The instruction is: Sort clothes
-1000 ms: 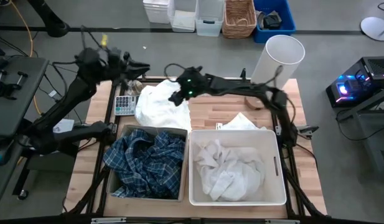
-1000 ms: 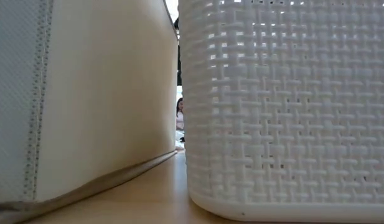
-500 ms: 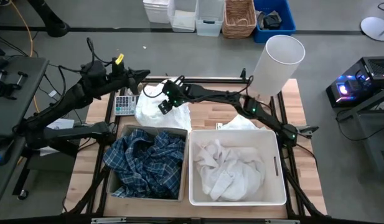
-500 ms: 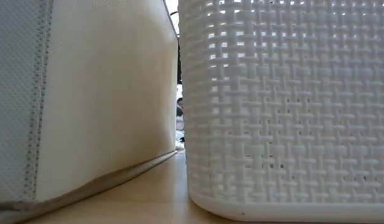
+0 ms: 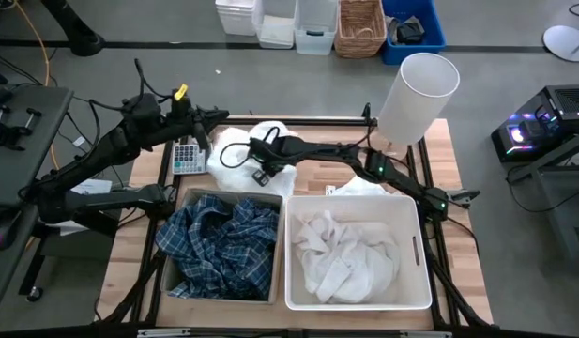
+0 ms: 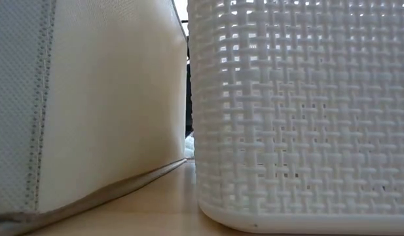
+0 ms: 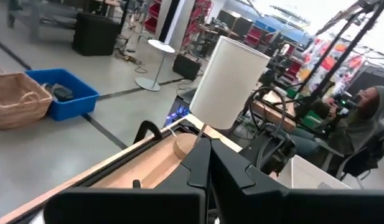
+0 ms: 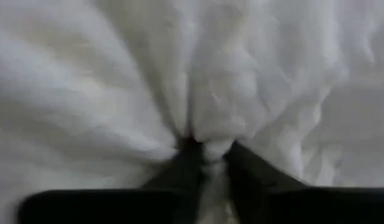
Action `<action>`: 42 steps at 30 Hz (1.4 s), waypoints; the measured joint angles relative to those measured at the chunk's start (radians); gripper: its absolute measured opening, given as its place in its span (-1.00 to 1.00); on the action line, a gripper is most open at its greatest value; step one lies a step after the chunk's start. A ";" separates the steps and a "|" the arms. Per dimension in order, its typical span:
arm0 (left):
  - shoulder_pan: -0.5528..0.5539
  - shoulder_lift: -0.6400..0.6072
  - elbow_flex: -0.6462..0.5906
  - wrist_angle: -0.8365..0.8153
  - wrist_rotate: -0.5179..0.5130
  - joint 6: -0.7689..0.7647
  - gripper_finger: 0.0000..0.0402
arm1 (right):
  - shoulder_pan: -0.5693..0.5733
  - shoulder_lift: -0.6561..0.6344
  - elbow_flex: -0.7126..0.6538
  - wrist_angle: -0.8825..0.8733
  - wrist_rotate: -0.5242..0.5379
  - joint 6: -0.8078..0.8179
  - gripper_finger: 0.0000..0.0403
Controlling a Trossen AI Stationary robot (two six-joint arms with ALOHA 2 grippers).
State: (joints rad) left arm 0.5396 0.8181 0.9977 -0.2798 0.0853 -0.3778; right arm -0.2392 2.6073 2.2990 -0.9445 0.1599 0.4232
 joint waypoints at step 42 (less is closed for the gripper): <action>0.001 0.043 0.000 0.121 -0.082 -0.078 -1.00 | 0.955 -1.089 -0.008 0.263 0.281 -0.330 -1.00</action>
State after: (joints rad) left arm 0.5407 0.8611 0.9981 -0.1592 0.0036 -0.4558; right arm 0.7157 1.5180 2.2914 -0.6819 0.4413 0.0936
